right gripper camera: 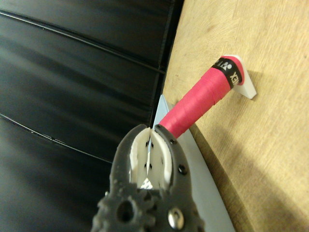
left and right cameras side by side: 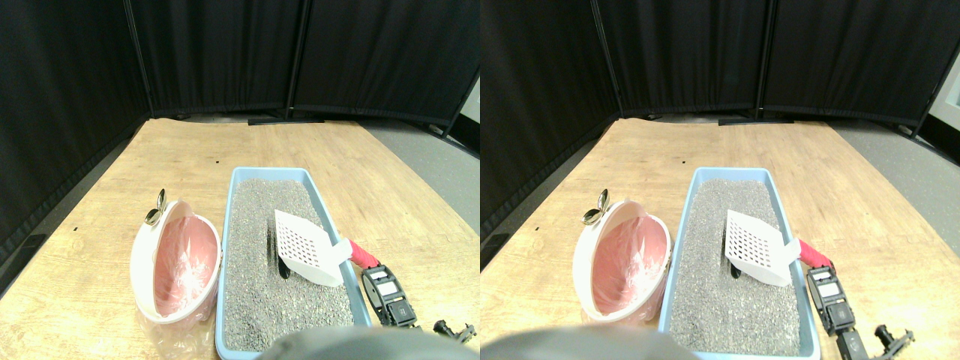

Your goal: Scoop (unimanual)

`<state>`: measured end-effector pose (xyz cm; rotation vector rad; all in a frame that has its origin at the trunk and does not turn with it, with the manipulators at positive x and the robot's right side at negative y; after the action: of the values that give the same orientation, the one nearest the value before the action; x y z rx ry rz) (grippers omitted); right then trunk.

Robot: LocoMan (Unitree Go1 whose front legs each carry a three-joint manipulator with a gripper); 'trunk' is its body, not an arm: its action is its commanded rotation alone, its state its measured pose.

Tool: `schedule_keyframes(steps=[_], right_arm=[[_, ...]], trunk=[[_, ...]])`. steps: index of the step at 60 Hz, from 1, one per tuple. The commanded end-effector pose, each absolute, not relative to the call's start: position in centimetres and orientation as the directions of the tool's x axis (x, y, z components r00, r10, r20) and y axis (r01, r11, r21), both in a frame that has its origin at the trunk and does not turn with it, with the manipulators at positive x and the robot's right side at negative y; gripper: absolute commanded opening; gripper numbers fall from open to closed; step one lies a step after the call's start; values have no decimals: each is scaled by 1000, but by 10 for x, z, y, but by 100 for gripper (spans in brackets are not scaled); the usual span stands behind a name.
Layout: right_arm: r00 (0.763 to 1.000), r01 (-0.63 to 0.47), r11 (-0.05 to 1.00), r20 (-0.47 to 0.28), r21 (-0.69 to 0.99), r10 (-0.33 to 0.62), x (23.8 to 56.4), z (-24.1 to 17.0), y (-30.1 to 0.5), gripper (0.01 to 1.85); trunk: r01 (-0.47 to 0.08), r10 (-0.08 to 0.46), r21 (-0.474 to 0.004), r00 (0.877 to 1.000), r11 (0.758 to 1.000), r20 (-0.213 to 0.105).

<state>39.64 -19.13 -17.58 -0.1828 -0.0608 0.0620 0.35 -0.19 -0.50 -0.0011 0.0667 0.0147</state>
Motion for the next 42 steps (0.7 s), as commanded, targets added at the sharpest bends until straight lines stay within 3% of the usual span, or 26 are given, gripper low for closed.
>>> schedule_keyframes(steps=[1, 19, 34, 42], right_arm=[[993, -47, 980, 94, -193, 66, 396, -168, -191, 47], [990, -54, 977, 114, -204, 79, 383, -167, -193, 47], [987, -48, 979, 142, -201, 77, 378, -166, -197, 47], [979, -82, 991, 177, -106, 100, 378, -169, -200, 63]], trunk=[[-18, 18, -5, 998, 1000, -64], [-8, 8, -8, 999, 1000, -51], [2, -2, -4, 998, 1000, -57], [11, -12, -11, 998, 1000, -62]])
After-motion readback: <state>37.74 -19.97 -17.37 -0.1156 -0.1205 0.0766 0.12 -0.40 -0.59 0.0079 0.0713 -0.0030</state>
